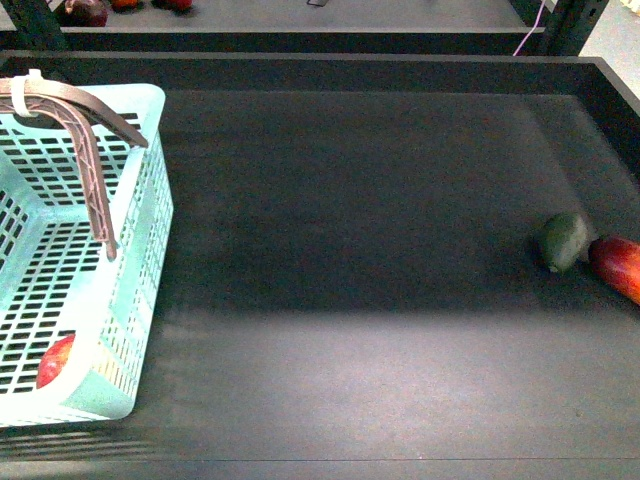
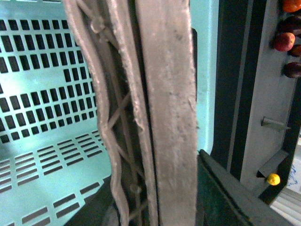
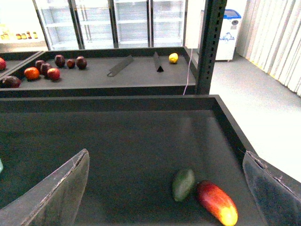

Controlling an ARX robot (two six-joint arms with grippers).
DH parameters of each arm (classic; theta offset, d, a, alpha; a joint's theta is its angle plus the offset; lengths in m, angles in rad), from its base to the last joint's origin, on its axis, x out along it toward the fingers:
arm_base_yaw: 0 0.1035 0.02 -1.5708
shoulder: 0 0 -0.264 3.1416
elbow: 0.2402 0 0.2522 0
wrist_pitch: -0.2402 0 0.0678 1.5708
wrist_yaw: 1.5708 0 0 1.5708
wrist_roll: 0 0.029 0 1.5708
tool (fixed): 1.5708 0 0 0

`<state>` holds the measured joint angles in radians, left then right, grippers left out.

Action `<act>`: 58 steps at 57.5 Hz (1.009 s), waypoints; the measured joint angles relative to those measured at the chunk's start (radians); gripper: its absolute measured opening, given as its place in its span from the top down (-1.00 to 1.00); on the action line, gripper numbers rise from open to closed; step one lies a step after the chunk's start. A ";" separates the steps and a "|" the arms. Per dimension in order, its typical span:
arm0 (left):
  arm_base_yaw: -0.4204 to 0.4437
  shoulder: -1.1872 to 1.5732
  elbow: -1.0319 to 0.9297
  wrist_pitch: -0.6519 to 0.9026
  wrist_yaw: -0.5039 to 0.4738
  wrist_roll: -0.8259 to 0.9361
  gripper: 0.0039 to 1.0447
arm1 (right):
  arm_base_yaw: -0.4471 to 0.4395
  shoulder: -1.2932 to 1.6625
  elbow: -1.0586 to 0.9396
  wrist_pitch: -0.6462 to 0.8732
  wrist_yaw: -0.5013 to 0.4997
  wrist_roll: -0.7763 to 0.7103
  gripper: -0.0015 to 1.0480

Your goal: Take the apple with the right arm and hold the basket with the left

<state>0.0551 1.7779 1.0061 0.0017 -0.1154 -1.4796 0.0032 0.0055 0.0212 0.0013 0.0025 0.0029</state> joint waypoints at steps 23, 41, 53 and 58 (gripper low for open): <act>-0.002 -0.249 -0.084 -0.116 0.022 0.015 -0.86 | 0.000 0.000 0.000 0.000 0.000 0.000 -0.83; -0.039 -0.521 -0.128 -0.238 0.002 0.077 -0.87 | 0.000 0.000 0.000 0.000 0.000 0.000 -0.83; -0.042 -0.519 -0.143 -0.204 0.012 0.116 -0.84 | 0.000 0.000 0.000 0.000 0.000 0.000 -0.83; -0.046 -0.563 -0.338 0.251 0.104 0.477 -0.53 | 0.000 0.000 0.000 0.000 0.000 0.000 -0.83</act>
<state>0.0093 1.2148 0.6685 0.2531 -0.0116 -1.0023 0.0032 0.0055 0.0212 0.0013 0.0021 0.0029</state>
